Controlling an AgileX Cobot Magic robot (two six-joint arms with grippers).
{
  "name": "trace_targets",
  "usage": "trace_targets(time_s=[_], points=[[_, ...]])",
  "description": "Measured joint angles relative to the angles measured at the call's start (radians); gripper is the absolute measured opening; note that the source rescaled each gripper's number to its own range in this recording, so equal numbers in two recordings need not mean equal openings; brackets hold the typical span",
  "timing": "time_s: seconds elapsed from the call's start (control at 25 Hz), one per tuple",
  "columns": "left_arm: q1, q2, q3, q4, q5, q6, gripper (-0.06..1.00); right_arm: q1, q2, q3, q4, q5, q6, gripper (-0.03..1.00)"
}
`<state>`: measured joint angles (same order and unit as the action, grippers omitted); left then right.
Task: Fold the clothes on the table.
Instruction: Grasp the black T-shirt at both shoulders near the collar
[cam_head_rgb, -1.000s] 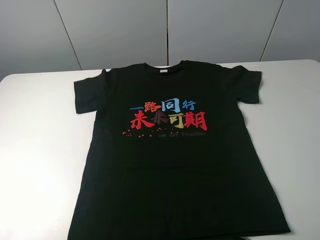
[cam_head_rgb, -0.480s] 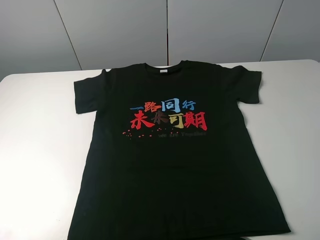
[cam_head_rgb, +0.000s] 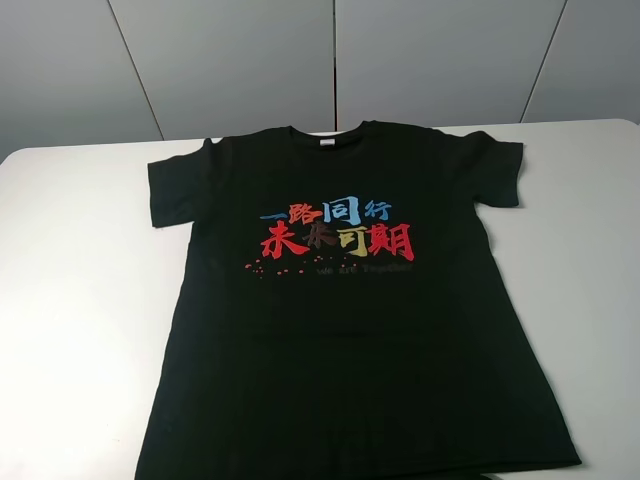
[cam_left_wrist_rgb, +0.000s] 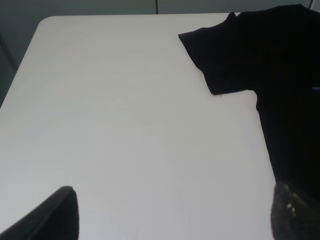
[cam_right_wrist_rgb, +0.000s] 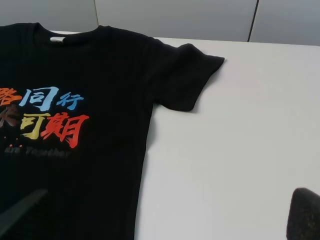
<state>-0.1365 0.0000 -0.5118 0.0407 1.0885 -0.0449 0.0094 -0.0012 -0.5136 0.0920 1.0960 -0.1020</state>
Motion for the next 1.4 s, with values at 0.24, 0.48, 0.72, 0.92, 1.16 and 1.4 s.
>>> trace_targets(time_s=[0.24, 0.48, 0.72, 0.92, 1.16, 1.4], points=[[0.0, 0.0, 0.0, 0.052, 0.0, 0.0, 1.0, 0.0, 0.0, 0.0, 0.0, 0.0, 0.0, 1.0], [0.0, 0.0, 0.0, 0.056, 0.0, 0.0, 1.0, 0.0, 0.0, 0.0, 0.0, 0.0, 0.0, 1.0], [0.0, 0.0, 0.0, 0.056, 0.0, 0.0, 1.0, 0.0, 0.0, 0.0, 0.0, 0.0, 0.0, 1.0], [0.0, 0.0, 0.0, 0.056, 0.0, 0.0, 1.0, 0.0, 0.0, 0.0, 0.0, 0.0, 0.0, 1.0], [0.0, 0.0, 0.0, 0.049, 0.0, 0.0, 1.0, 0.0, 0.0, 0.0, 0.008, 0.0, 0.0, 1.0], [0.0, 0.001, -0.002, 0.042, 0.002, 0.0, 1.0, 0.0, 0.0, 0.0, 0.078, -0.015, 0.002, 1.0]])
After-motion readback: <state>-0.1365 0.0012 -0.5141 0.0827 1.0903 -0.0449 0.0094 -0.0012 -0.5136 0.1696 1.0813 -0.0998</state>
